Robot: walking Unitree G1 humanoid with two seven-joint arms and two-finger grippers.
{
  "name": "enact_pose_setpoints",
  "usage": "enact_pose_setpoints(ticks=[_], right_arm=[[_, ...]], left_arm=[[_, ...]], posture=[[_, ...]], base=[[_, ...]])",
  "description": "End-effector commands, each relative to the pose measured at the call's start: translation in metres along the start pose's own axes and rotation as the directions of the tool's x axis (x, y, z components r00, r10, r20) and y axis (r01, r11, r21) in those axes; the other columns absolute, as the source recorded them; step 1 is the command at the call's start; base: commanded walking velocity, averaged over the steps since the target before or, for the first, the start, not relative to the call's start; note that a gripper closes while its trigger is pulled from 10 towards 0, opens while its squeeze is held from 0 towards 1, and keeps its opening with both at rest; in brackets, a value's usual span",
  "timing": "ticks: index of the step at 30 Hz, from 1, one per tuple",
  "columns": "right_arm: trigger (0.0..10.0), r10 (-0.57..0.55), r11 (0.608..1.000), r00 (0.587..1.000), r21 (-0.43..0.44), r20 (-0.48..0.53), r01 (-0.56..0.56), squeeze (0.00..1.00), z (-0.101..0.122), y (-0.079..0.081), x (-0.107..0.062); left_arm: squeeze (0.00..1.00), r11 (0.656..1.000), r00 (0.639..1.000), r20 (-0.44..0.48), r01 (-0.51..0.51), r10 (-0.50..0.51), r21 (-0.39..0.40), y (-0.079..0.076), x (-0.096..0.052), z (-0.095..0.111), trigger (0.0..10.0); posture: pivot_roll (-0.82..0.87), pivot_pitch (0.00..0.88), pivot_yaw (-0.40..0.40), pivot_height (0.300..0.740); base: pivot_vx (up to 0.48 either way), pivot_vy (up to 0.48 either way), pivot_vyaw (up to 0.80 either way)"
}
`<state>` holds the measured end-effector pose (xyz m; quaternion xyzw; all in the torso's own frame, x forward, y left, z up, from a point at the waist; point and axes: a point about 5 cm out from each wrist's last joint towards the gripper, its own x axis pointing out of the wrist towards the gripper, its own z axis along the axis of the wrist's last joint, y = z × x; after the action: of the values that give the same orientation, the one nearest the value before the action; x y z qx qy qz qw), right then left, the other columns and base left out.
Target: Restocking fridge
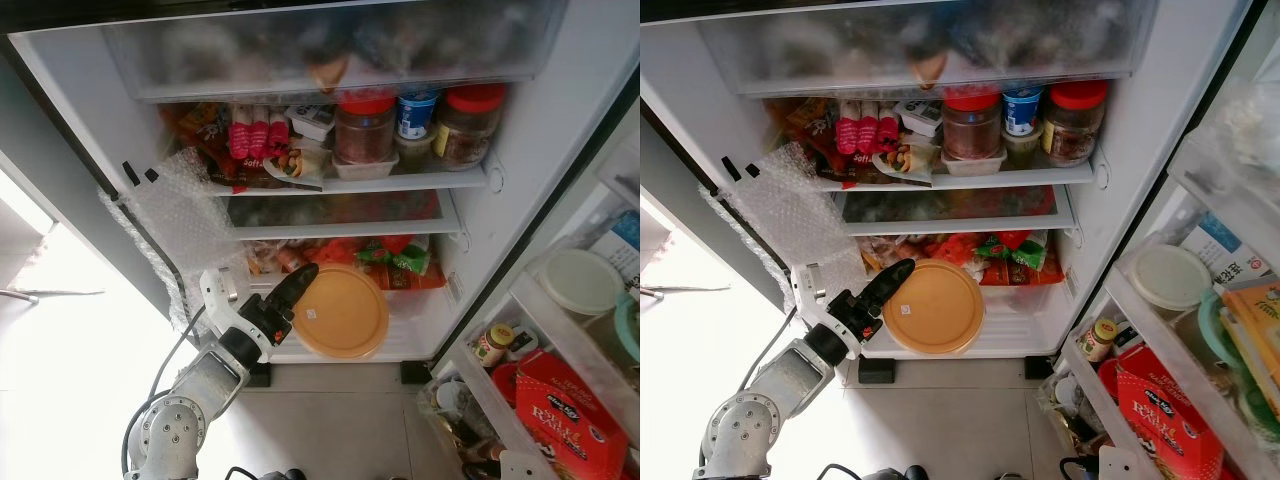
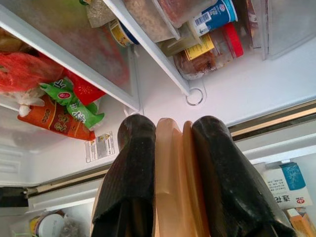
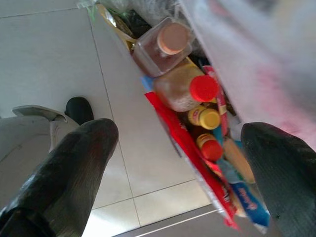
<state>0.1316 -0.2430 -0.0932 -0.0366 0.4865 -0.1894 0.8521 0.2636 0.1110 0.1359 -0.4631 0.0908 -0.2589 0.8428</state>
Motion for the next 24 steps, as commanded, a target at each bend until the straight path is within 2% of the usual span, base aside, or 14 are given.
enact_pose_setpoints(ticks=[1,24], right_arm=[[10.0,-0.005,1.000,1.000,-0.006,-0.025,0.004,0.00,-0.0073,-0.0009,-0.0012],[10.0,0.014,1.000,1.000,0.015,-0.022,-0.013,0.00,-0.0066,0.0002,-0.0012]], left_arm=[[0.00,0.999,1.000,0.007,0.022,-0.022,0.023,-0.0064,-0.0010,0.0052,10.0],[0.00,1.000,1.000,0.007,0.022,-0.022,0.021,-0.0057,0.0011,0.0051,10.0]], posture=[[-0.01,0.158,0.069,0.740],[-0.01,0.150,0.065,0.740]], base=[[0.000,0.000,0.00],[0.000,0.000,0.00]])
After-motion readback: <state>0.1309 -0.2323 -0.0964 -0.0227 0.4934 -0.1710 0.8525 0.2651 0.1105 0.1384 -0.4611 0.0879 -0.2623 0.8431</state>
